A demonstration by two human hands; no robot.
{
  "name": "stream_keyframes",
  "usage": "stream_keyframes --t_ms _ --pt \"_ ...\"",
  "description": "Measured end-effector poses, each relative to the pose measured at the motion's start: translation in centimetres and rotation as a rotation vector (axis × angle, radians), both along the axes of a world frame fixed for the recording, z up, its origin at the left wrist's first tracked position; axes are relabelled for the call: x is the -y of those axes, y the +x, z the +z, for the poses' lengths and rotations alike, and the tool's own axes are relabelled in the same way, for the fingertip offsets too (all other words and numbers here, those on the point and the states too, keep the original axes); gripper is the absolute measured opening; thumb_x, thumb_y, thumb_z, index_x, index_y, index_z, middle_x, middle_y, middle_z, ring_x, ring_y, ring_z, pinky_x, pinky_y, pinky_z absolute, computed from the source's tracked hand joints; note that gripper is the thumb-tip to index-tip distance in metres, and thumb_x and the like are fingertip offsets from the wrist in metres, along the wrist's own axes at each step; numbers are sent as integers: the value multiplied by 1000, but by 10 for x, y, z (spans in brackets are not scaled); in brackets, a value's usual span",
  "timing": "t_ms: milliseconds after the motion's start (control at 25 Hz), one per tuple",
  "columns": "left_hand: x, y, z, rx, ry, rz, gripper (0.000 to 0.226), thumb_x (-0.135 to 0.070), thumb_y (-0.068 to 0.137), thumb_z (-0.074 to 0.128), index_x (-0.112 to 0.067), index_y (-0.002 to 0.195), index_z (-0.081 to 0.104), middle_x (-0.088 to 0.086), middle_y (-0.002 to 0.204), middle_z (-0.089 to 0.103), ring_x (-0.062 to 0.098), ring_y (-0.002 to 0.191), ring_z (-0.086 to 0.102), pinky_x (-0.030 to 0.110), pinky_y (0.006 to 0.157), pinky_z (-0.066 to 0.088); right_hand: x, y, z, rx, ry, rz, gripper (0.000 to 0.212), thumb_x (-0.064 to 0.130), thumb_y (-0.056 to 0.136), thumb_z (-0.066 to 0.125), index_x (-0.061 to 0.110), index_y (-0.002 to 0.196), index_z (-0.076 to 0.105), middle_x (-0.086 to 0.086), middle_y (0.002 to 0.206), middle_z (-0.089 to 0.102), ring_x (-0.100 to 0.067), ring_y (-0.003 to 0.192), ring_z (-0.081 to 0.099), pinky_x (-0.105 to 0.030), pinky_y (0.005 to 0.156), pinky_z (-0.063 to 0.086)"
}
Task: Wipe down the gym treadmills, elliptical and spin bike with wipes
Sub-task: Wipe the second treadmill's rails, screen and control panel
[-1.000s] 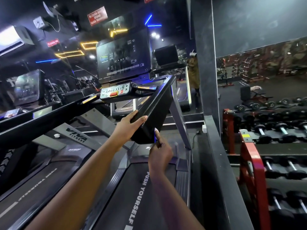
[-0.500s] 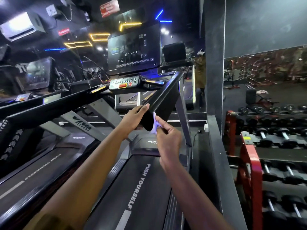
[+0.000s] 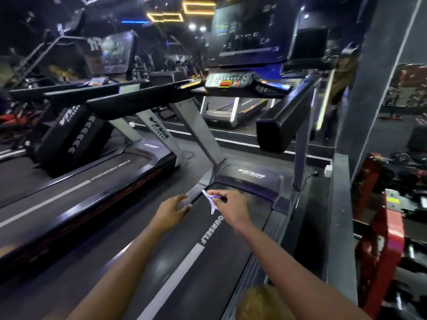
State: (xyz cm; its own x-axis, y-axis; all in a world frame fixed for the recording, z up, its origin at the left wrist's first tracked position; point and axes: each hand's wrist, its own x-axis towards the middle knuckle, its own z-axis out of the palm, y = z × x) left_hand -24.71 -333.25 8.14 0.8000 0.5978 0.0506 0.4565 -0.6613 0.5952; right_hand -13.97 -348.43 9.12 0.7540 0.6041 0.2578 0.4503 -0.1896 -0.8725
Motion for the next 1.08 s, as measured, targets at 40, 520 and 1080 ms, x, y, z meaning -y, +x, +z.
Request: stream_keyframes --t_ms 40,520,1080 --pt "-9 -9 -11 -44 19 4 44 -28 94 58 -9 134 52 11 133 57 25 123 52 25 97 35 -12 -2 -3 12 -36 53 22 10 83 62 15 102 73 -5 97 73 -5 84 62 -12 71 44" --pt "-153 -35 -80 -373 97 136 44 -32 96 51 -13 136 48 10 139 50 24 126 47 31 102 37 -191 25 -59 216 -333 396 21 6 88 59 4 106 70 -17 101 70 -21 95 66 -2 62 33" --pt "-312 96 71 -591 4 -50 46 -30 99 44 -6 138 44 14 142 44 28 130 41 33 104 35 -353 165 70 65 -559 207 22 9 88 58 13 104 73 -13 100 71 -22 101 64 -29 80 48"
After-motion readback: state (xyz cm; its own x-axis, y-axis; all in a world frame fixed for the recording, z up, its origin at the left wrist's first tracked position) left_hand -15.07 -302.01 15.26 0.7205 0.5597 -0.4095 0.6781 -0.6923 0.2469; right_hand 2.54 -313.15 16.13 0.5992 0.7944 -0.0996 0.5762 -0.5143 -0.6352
